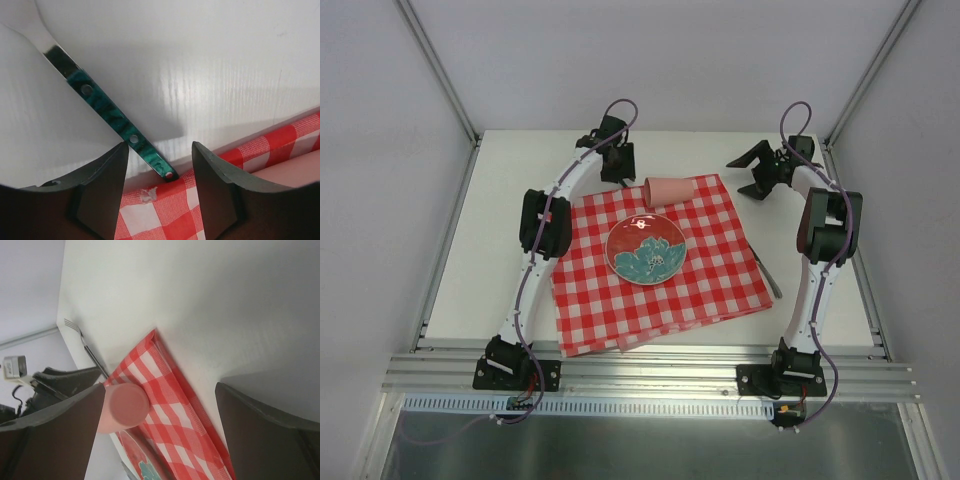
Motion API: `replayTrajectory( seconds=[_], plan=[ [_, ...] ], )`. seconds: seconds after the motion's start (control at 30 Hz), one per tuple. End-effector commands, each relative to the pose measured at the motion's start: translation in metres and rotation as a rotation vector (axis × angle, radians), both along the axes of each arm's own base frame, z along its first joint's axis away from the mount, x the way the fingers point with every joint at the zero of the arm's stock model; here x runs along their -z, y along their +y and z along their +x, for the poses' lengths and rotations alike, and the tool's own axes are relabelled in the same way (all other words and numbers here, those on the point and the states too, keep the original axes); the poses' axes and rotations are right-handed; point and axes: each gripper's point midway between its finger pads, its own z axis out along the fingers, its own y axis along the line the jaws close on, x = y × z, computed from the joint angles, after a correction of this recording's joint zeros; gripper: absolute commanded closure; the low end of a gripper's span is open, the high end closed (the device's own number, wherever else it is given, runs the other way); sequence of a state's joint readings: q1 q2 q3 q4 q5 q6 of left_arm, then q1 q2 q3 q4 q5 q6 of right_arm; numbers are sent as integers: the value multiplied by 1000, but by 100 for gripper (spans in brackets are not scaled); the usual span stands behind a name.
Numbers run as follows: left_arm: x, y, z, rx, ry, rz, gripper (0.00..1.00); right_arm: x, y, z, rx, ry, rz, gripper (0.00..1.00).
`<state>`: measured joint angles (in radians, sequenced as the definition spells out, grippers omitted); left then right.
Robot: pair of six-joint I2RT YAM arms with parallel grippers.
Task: Set the dinner table for one person
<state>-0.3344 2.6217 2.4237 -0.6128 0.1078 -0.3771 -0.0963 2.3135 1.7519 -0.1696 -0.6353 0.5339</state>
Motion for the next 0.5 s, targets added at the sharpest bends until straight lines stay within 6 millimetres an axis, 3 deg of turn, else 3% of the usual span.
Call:
replayTrajectory(
  seconds=[0.0, 0.07, 0.3, 0.47],
  plan=[
    [8, 3, -36, 41, 58, 187, 46, -18, -8, 12, 23, -4, 74, 3],
    [11, -4, -47, 85, 72, 211, 48, -18, -19, 17, 44, -3, 89, 3],
    [23, 7, -60, 159, 95, 314, 59, -11, -49, 18, 120, 34, 157, 3],
    [36, 28, -63, 187, 118, 383, 81, -6, -60, 11, 158, 61, 190, 3]
  ],
)
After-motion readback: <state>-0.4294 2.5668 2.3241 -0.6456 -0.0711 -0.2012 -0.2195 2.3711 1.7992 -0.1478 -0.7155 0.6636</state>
